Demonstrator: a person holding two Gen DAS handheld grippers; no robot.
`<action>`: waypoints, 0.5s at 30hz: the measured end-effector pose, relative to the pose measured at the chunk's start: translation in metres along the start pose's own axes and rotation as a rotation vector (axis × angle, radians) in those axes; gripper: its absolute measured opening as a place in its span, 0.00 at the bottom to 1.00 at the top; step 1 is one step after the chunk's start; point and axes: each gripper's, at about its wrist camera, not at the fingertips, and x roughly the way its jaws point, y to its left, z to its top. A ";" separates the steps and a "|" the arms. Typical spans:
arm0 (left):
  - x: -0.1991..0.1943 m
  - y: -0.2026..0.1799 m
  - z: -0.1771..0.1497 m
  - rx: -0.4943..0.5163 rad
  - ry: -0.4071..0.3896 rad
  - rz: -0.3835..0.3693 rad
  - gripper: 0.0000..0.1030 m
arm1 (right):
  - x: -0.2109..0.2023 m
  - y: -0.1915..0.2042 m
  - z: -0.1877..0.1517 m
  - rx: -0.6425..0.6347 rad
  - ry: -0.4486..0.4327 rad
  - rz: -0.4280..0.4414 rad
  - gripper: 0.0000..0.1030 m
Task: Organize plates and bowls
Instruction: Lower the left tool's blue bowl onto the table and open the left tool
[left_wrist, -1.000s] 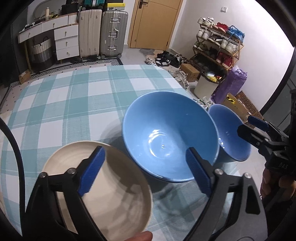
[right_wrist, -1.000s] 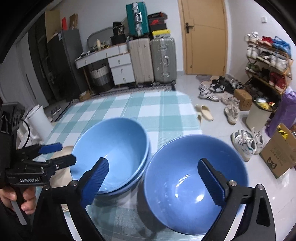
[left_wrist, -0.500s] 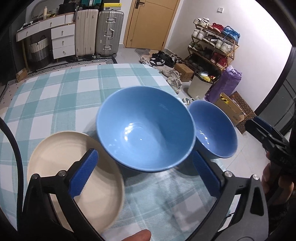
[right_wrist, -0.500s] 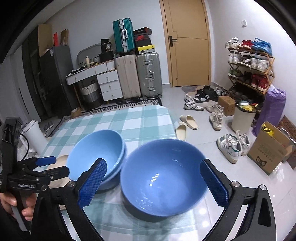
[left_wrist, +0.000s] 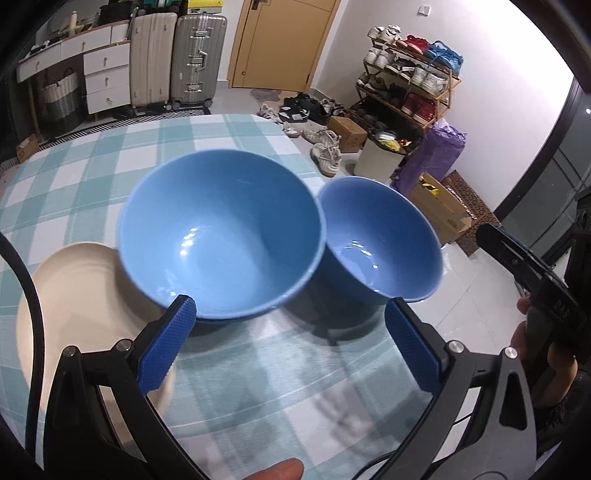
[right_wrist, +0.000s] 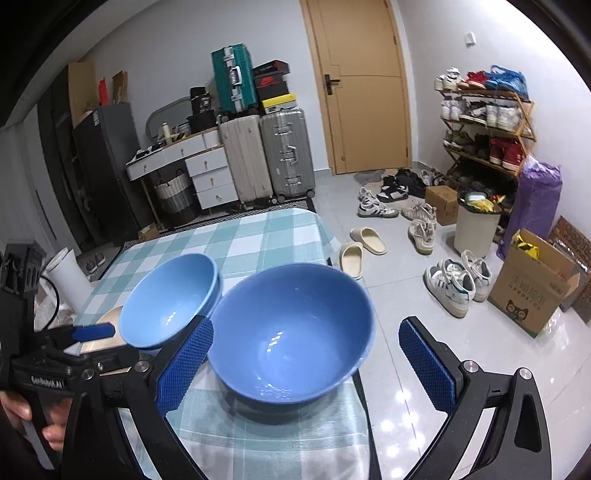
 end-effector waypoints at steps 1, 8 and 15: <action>0.002 -0.003 0.000 0.001 0.001 -0.004 0.99 | -0.001 -0.004 0.000 0.016 -0.003 0.005 0.99; 0.017 -0.027 0.000 0.013 0.013 -0.034 0.99 | 0.006 -0.037 -0.003 0.123 0.024 -0.010 0.99; 0.024 -0.048 -0.004 0.022 0.020 -0.064 0.95 | 0.013 -0.051 -0.007 0.149 0.037 -0.018 0.99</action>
